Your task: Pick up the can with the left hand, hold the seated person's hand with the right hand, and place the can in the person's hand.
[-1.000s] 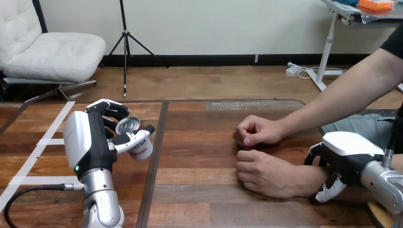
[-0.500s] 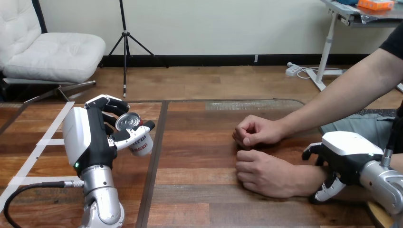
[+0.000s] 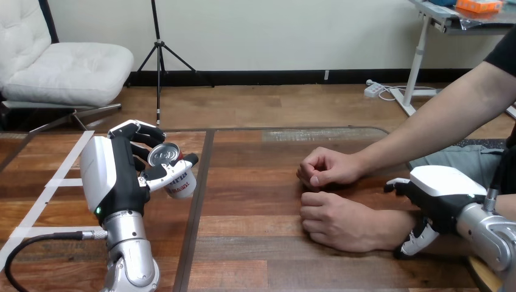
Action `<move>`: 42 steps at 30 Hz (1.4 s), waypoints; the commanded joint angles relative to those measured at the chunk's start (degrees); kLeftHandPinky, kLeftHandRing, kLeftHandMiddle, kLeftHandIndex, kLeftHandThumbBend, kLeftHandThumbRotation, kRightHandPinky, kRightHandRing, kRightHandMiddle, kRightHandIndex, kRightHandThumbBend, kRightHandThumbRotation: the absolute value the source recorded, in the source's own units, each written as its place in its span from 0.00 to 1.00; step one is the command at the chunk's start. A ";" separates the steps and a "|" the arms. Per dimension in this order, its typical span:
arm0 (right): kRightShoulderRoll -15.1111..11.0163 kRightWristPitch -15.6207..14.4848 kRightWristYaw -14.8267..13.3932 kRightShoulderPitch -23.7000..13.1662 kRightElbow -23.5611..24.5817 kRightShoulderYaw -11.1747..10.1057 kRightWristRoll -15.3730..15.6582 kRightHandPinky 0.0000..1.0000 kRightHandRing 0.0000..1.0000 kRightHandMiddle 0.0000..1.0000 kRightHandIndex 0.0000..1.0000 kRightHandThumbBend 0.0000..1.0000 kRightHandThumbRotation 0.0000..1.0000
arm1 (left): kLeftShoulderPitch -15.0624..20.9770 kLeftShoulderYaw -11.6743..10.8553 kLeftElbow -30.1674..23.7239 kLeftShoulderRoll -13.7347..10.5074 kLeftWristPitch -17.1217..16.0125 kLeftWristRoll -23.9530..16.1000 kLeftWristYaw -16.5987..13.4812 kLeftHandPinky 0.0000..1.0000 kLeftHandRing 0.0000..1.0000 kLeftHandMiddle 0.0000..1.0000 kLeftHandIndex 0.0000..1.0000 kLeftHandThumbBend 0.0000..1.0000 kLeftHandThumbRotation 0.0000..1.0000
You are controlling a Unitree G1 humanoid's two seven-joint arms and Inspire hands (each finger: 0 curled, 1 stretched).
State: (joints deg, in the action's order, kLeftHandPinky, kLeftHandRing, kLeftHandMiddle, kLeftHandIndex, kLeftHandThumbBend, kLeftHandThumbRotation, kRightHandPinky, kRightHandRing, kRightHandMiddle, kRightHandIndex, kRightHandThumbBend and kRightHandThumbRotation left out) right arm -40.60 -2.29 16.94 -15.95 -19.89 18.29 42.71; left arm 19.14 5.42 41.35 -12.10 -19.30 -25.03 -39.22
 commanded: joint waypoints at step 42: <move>3.04 0.76 -1.64 2.30 -9.68 4.81 0.29 0.59 0.72 0.79 0.81 0.83 0.09 | 3.46 -0.90 -2.44 -0.56 -0.66 -0.03 -0.22 0.32 0.38 0.44 0.44 0.72 0.00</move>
State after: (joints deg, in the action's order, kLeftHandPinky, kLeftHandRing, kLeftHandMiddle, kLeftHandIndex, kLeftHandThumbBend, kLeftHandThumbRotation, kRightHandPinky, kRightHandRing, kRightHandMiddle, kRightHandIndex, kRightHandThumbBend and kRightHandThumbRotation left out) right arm -40.36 -1.02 13.99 -17.44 -22.93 19.54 42.72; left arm 19.08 5.40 41.34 -12.10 -19.30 -25.04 -39.08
